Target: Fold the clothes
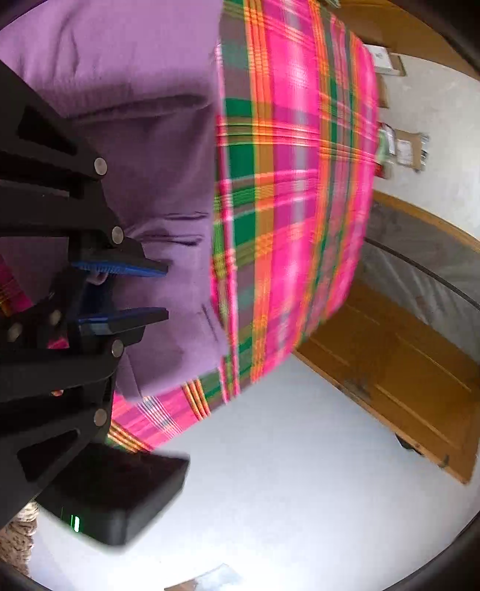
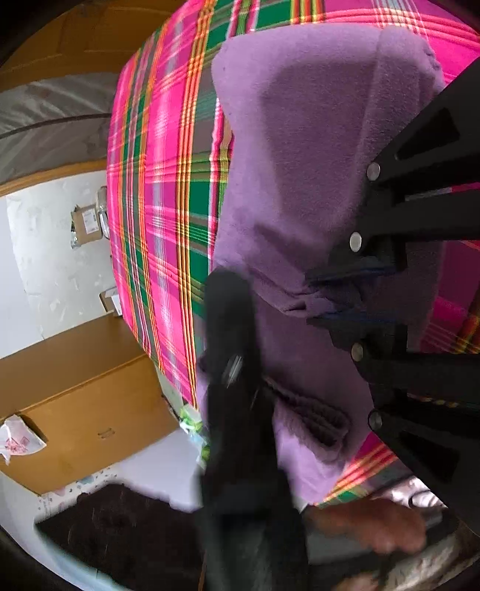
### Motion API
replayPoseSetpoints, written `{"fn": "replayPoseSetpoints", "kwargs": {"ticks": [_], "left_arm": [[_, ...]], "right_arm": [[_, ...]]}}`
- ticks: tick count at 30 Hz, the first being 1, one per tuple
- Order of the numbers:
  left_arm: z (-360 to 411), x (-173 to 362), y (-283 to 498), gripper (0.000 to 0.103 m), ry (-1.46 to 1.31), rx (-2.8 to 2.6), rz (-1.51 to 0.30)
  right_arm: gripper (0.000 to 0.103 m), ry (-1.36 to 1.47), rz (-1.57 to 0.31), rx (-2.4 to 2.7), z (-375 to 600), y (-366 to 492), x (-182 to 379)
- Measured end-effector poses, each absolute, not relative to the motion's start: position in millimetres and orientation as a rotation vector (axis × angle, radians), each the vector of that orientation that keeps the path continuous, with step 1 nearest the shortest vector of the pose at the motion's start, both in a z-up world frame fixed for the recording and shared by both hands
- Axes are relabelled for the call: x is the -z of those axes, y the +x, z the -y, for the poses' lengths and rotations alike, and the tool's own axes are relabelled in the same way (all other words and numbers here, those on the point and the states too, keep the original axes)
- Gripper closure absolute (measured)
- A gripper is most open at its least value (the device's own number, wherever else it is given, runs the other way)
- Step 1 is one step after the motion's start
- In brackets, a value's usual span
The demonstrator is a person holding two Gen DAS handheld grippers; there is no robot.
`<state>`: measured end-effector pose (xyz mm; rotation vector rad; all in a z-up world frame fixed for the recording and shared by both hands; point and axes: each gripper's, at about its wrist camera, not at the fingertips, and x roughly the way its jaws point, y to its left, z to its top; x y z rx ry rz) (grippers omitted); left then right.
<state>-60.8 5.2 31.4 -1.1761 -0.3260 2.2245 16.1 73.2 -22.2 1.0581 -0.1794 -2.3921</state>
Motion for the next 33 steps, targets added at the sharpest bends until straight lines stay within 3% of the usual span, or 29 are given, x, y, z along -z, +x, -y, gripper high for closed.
{"fn": "replayPoseSetpoints", "kwargs": {"ticks": [2,5,9,13,19,26,27,28,30,33], "left_arm": [[-11,-24,-63,0.086,-1.205,-2.208,0.305],[-15,-16,-65,0.086,-1.241,-2.209,0.296],[-15,-9,-66,0.086,-1.27,-2.212,0.295],[-11,-2,-68,0.086,-1.292,-2.202,0.341],[-15,-2,-68,0.086,-1.301,-2.204,0.333],[-16,2,-72,0.086,-1.321,-2.2,0.342],[-16,2,-72,0.086,-1.322,-2.199,0.34],[-16,3,-72,0.086,-1.324,-2.198,0.34],[-16,4,-73,0.086,-1.329,-2.192,0.352],[-16,5,-73,0.086,-1.333,-2.188,0.352]], "right_arm": [[0.073,1.046,0.198,2.379,-79,21,19],[0.071,1.025,0.198,2.366,-91,31,13],[0.069,0.971,0.094,2.459,-122,59,1],[0.059,0.927,0.015,2.649,-157,83,-3],[0.058,1.004,-0.212,2.839,-168,77,16],[0.059,1.015,-0.223,2.808,-156,60,31],[0.06,1.009,-0.205,2.81,-158,59,31],[0.07,0.996,-0.192,2.808,-160,59,30],[0.081,1.001,-0.225,2.813,-160,60,30],[0.088,1.016,-0.25,2.8,-164,64,31]]}}
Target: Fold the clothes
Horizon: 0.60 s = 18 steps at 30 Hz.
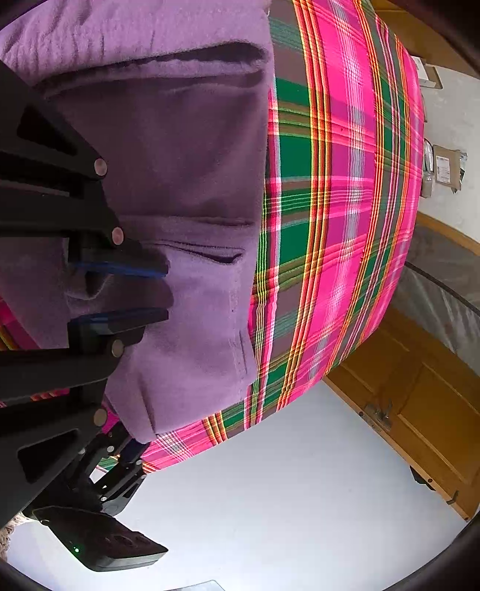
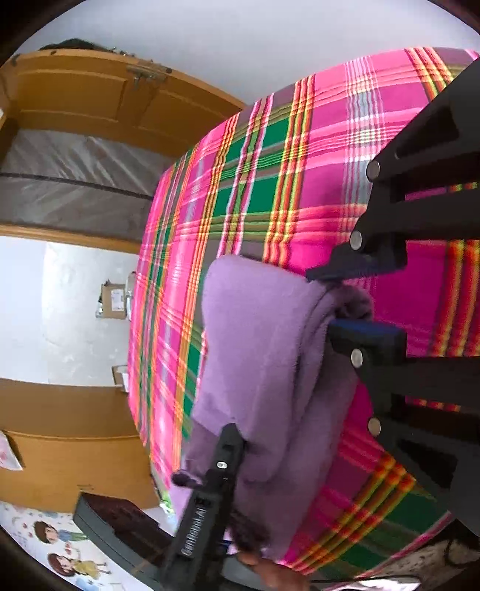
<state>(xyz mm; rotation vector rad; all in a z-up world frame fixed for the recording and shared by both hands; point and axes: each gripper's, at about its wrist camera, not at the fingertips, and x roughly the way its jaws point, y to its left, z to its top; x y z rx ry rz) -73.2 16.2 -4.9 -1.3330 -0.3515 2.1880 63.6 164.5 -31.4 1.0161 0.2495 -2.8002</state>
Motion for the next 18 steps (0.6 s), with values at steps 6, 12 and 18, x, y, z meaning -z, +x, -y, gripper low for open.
{"fn": "replayPoseSetpoints", "kwargs": {"ticks": [6,12,18], "left_arm": [[-15,5,-71,0.086,-1.336,-2.184,0.353],[-15,5,-70,0.086,-1.339,-2.19,0.342],[-16,5,-71,0.086,-1.34,-2.192,0.336]], "right_arm": [[0.088,1.049,-0.244,2.798,-170,72,32],[0.088,1.079,-0.185,2.678,-180,81,27],[0.079,0.959,-0.19,2.589,-196,79,5]]}}
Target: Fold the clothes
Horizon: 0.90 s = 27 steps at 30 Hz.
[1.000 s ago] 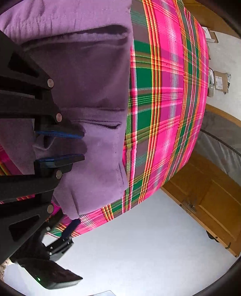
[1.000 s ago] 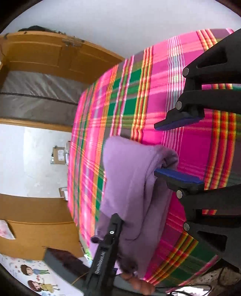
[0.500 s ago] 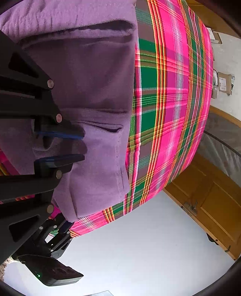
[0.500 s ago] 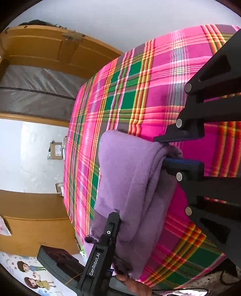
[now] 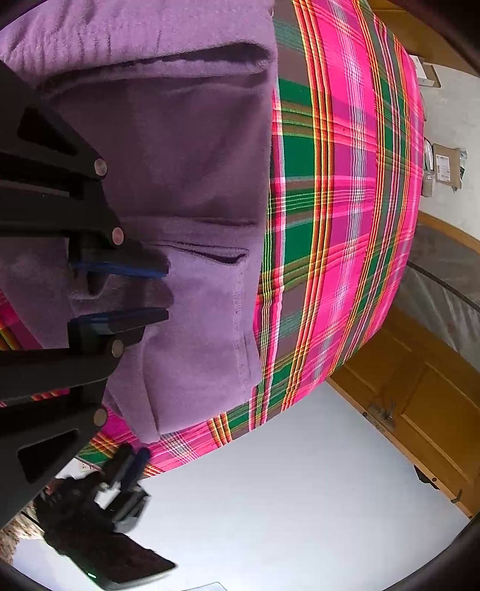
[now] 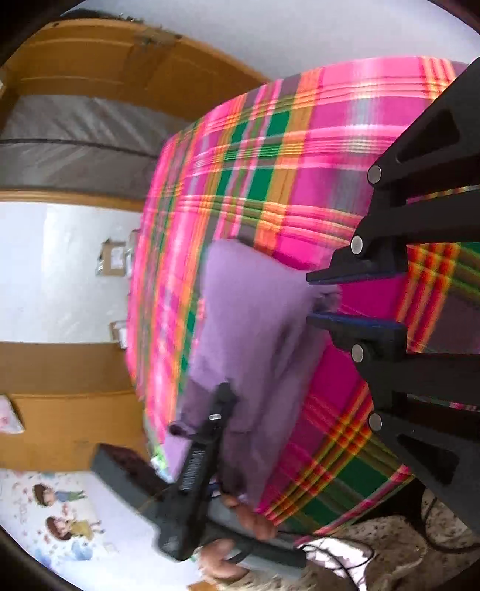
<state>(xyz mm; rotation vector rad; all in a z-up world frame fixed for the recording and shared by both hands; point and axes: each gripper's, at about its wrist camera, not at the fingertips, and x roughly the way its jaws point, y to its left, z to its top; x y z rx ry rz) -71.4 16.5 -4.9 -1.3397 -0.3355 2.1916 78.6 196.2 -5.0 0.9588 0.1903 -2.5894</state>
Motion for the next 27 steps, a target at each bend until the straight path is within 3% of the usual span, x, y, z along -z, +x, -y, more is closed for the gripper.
{"fn": "replayPoseSetpoints", "kwargs": {"ticks": [1,8,10,12,21,23,27], "left_arm": [[-17,5,-72,0.086,-1.34,-2.192,0.335],[-17,6,-73,0.086,-1.347,-2.197,0.328],[-17,6,-73,0.086,-1.351,-2.197,0.333],[-19,6,-74,0.086,-1.354,-2.201,0.326],[-21,4,-72,0.086,-1.355,-2.213,0.313],[-21,5,-72,0.086,-1.355,-2.213,0.316],[-20,6,-73,0.086,-1.356,-2.21,0.329]], "right_arm": [[0.074,0.957,-0.168,2.567,-200,73,2],[0.073,1.023,-0.175,2.37,-199,42,5],[0.085,1.049,-0.226,2.316,-195,44,7],[0.089,1.067,-0.275,2.289,-193,48,8],[0.095,1.054,-0.564,2.333,-178,74,10],[0.103,1.021,-0.675,2.408,-175,81,10],[0.103,0.985,-0.765,2.446,-172,102,11]]}}
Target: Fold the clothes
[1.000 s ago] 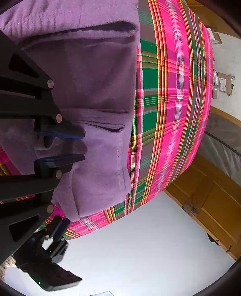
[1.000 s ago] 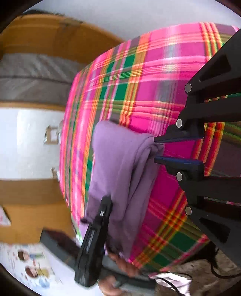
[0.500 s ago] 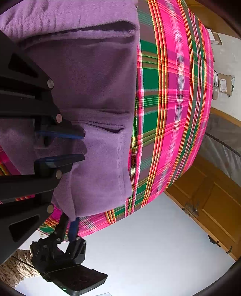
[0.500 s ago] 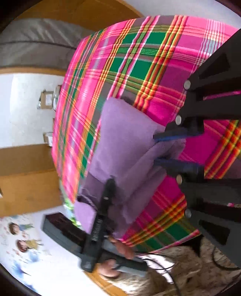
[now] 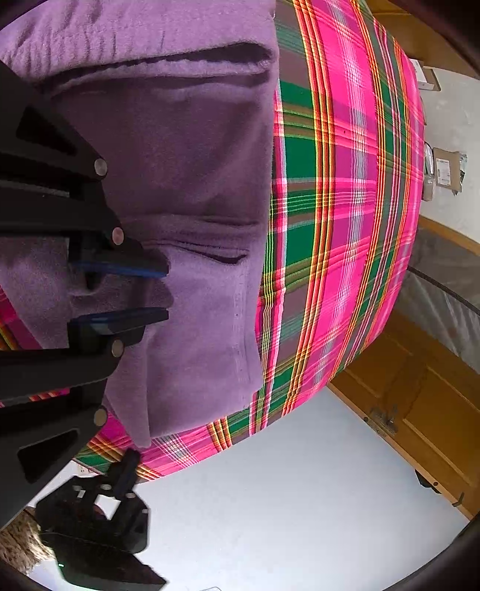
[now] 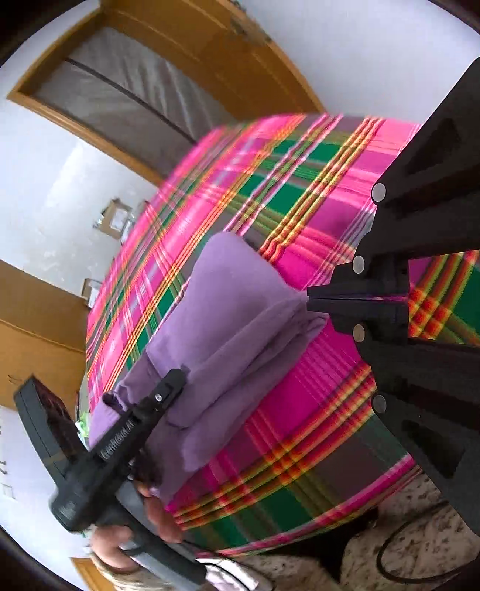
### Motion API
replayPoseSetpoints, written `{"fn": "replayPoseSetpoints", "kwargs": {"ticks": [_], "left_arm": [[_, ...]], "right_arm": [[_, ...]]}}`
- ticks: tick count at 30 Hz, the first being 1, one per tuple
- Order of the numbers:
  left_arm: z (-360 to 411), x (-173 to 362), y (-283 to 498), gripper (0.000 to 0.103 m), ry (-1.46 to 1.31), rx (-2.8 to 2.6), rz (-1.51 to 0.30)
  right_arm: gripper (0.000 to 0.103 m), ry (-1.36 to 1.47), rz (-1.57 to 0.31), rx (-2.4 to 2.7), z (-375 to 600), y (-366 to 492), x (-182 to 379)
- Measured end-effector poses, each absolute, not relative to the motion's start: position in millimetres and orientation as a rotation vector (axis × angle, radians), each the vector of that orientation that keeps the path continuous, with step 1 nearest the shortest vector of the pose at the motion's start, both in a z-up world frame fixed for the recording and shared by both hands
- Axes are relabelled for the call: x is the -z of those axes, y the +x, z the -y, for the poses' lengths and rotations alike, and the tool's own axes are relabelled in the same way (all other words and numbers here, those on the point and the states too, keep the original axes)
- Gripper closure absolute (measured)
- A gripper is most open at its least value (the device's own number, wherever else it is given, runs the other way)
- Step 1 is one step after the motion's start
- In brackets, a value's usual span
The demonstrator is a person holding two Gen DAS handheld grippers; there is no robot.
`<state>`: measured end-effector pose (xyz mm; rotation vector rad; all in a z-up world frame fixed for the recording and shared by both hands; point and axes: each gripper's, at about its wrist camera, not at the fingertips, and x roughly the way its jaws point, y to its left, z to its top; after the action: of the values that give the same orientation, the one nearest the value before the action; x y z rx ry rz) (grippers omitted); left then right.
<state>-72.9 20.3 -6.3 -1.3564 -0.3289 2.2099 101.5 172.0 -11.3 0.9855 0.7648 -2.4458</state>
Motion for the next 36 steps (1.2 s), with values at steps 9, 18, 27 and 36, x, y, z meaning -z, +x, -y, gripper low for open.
{"fn": "replayPoseSetpoints", "kwargs": {"ticks": [9,18,27,36], "left_arm": [[-21,6,-72,0.086,-1.353,-2.216,0.319],[-21,6,-73,0.086,-1.357,-2.207,0.314],[-24,6,-75,0.086,-1.368,-2.214,0.294],[-26,6,-77,0.086,-1.375,-2.224,0.278]], "right_arm": [[0.089,1.022,-0.434,2.421,-199,70,3],[0.078,1.059,-0.321,2.274,-199,52,11],[0.078,1.052,-0.381,2.141,-195,50,11],[0.091,1.031,-0.472,2.008,-183,60,8]]}}
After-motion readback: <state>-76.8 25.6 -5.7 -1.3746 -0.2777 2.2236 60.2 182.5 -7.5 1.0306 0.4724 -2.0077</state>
